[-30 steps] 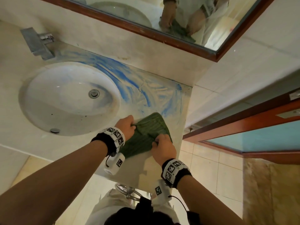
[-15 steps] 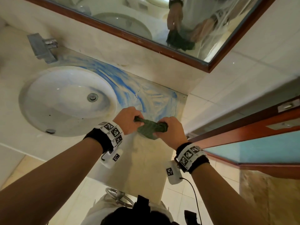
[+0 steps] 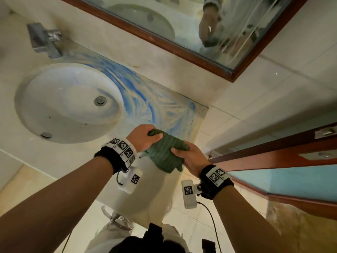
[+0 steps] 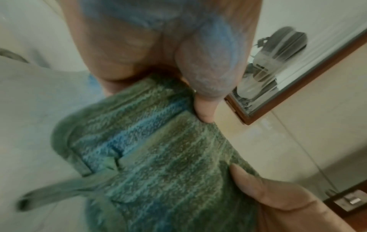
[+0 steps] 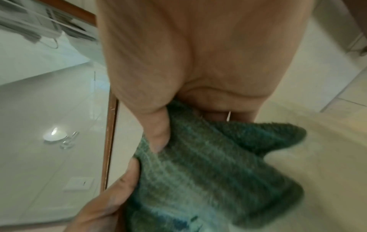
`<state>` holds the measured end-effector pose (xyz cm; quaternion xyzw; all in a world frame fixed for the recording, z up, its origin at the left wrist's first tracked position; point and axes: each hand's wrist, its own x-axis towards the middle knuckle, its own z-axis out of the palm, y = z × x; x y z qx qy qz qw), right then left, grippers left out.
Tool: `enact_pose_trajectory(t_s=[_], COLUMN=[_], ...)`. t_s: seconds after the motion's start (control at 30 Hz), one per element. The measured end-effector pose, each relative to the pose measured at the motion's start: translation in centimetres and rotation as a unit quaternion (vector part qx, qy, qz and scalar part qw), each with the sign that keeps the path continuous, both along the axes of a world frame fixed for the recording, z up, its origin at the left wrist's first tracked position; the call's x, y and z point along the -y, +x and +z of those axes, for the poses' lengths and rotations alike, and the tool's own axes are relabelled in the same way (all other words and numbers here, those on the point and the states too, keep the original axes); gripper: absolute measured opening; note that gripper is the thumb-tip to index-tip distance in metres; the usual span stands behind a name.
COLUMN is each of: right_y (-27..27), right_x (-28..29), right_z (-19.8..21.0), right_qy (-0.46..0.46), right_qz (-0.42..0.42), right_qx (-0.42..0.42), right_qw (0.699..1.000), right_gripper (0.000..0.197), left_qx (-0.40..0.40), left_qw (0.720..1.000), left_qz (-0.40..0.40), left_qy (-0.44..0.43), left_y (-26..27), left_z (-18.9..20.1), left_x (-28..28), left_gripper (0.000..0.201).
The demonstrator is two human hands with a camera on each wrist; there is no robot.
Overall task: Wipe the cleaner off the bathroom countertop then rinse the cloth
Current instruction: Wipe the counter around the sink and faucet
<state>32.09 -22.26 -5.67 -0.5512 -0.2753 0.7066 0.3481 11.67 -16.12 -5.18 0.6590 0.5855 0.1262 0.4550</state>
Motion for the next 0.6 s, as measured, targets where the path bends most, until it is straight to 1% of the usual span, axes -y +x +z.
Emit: enact_pose_trajectory(t_s=[0.03,0.07,0.13,0.2,0.23,0.27,0.3,0.33,0.37,0.4,0.43,0.47,0.53,0.57,0.6], right_y=[0.3,0.6,1.3,1.9,2.2,2.5,2.7,2.9,3.0,3.1,3.0,2.9,2.2,1.6,0.9], right_x=[-0.3,-0.7,-1.5,-1.5,-1.2,-0.8,-0.2,0.3,0.7,1.1,1.3,1.6,2.4,2.8,3.1], right_z=[-0.1,0.1,0.1,-0.1,-0.5,-1.1,-1.6,-2.3,-3.0,-3.7,-4.3,-4.7,-5.0,-4.8,-4.8], right_qy=[0.018,0.041,0.095,0.154,0.174,0.184,0.182,0.166,0.145,0.124,0.111,0.128,0.224,0.291,0.344], right_qz=[-0.008,-0.013,-0.003,0.054,0.091,0.136,0.183,0.225,0.252,0.258,0.250,0.236,0.226,0.233,0.255], right_qx=[0.036,0.077,0.161,0.252,0.304,0.360,0.403,0.429,0.442,0.458,0.480,0.518,0.595,0.609,0.606], right_qw=[0.999,0.996,0.982,0.954,0.932,0.904,0.878,0.859,0.848,0.842,0.833,0.812,0.738,0.700,0.670], right_gripper=[0.014,0.008,0.008,0.007,0.010,0.012,0.012,0.012,0.012,0.015,0.020,0.026,0.041,0.044,0.045], left_qx=[0.007,0.015,0.014,-0.012,-0.033,-0.059,-0.093,-0.132,-0.167,-0.188,-0.198,-0.196,-0.165,-0.146,-0.134], left_qw=[1.000,1.000,0.999,0.997,0.997,0.996,0.994,0.989,0.983,0.978,0.977,0.979,0.985,0.986,0.986], left_qz=[0.011,0.020,0.027,0.018,0.008,-0.007,-0.029,-0.056,-0.077,-0.083,-0.069,-0.040,0.043,0.076,0.099], left_qy=[0.002,0.010,0.043,0.072,0.074,0.068,0.048,0.025,-0.002,-0.025,-0.040,-0.048,-0.041,-0.027,-0.009], left_y=[0.2,0.4,0.6,0.5,0.4,0.4,0.5,0.6,0.7,0.9,1.1,1.4,2.0,2.2,2.4], left_z=[0.0,0.2,0.4,0.3,-0.1,-0.6,-1.6,-2.6,-3.7,-4.7,-5.6,-6.1,-6.4,-6.4,-6.3], left_x=[-0.1,-0.1,-0.2,0.3,0.8,1.5,2.2,2.9,3.6,4.3,4.8,5.2,5.6,5.6,5.5], left_gripper=[0.032,0.032,0.028,0.024,0.023,0.023,0.024,0.026,0.030,0.034,0.035,0.033,0.020,0.015,0.013])
